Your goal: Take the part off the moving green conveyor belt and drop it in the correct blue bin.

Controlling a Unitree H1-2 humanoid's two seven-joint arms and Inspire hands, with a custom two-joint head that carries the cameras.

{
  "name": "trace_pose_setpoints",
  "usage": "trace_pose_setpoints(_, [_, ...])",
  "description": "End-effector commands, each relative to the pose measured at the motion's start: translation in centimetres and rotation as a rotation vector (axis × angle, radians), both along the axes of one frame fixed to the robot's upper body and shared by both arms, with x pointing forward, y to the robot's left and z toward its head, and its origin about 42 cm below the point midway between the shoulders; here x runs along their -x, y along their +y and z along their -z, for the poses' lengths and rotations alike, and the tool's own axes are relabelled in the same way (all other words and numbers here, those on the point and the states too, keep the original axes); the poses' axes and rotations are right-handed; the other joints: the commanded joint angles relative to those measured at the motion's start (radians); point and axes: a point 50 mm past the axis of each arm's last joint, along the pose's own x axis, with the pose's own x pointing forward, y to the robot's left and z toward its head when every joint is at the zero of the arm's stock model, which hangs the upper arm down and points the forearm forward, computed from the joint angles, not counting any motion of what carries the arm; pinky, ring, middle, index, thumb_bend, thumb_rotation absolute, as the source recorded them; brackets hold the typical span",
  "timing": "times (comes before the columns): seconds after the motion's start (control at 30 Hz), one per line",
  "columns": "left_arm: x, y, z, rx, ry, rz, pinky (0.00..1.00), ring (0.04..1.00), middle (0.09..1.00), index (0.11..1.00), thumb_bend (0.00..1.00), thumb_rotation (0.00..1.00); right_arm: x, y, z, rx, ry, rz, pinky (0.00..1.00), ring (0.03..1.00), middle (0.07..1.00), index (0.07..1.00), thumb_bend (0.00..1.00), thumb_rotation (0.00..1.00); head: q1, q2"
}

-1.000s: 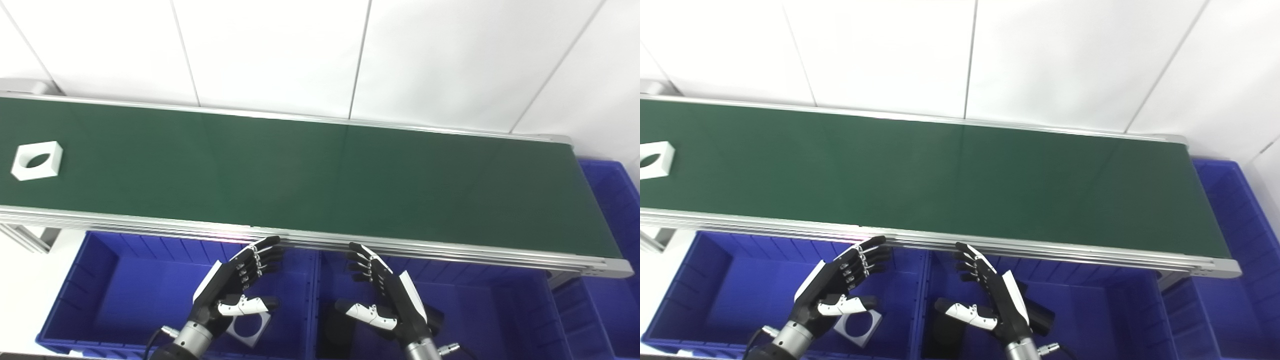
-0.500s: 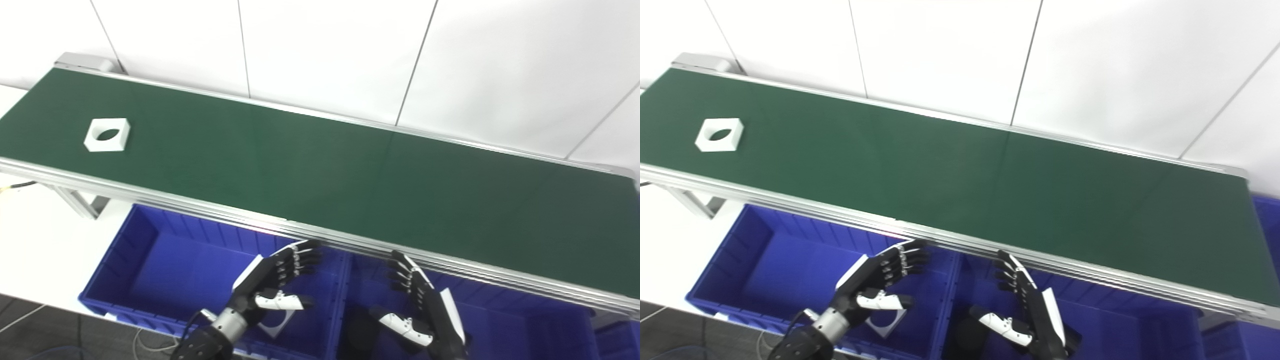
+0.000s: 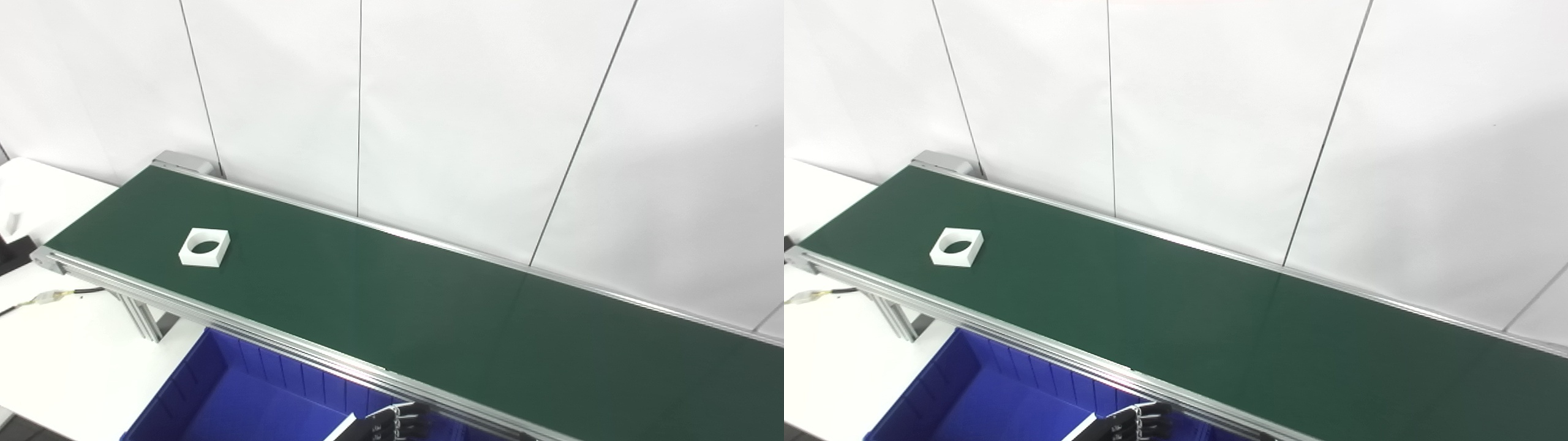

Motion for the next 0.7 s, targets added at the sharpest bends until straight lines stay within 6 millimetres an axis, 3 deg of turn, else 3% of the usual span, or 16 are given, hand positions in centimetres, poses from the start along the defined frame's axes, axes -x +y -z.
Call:
trace_pose_setpoints(0.0, [-1.08,-0.65,-0.87,0.013,-0.072,0.014,0.76,0.796,0.805,0.828,1.0,0.24,-0.67,0.12,-1.01,-0.027,-0.082,-0.001,0.74,0.797,0.844,0.897,0.6,0.3,-0.001,0.001])
trace_pose_setpoints(0.53, [-1.14,-0.68,-0.8,0.001,-0.075,0.013,0.78,0.811,0.81,0.821,1.0,0.23,-0.71,0.03,-0.83,-0.036,-0.072,0.001,0.75,0.803,0.853,0.906,0.58,0.24,0.021,-0.015])
trace_pose_setpoints(0.67, [-1.1,-0.65,-1.09,0.001,-0.086,0.014,0.77,0.799,0.806,0.816,1.0,0.21,-0.71,0.08,-0.83,-0.031,-0.074,0.0,0.75,0.8,0.849,0.907,0.58,0.28,0.03,-0.016])
